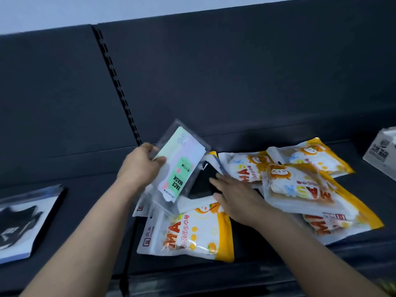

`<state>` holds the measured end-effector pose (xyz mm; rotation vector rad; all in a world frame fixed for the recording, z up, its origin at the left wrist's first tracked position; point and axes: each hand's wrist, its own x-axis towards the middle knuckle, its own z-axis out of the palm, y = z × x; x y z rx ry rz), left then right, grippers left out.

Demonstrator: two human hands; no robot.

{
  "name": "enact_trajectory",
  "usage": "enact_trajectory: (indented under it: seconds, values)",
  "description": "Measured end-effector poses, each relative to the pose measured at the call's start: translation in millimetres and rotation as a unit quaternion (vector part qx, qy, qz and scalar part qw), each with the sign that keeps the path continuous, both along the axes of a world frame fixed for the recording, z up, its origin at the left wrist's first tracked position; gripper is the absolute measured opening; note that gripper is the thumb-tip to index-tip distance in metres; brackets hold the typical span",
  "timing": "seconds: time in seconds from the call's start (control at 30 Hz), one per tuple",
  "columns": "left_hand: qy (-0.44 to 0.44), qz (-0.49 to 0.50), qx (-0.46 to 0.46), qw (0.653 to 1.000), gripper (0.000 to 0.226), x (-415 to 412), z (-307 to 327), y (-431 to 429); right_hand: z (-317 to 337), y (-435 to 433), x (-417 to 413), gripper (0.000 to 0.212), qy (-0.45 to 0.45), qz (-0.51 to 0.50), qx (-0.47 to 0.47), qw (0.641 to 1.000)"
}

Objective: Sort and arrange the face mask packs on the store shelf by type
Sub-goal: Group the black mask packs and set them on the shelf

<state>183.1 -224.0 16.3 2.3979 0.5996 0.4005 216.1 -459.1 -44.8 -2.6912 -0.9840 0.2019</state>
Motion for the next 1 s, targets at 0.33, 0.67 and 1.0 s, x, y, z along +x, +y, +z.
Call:
enact_trajectory:
  seconds: [0.33,0.67,1.0]
  values:
    - [-0.023,0.119,-0.038,0.992,0.015,-54.0,10.4,44.5,-8.1,51.1,-25.1,0.044,-0.011,0.147,-0.001,0.989]
    - [-0.048,0.195,-0.099,0.975,0.04,-114.1,-3.0,78.5,9.0,90.4,-18.3,0.032,-0.142,0.068,0.057,0.986]
    - [-0.038,0.193,-0.112,0.974,0.043,-155.4,-28.5,141.7,5.0,179.3,-63.4,0.031,-0.107,0.14,0.033,0.984]
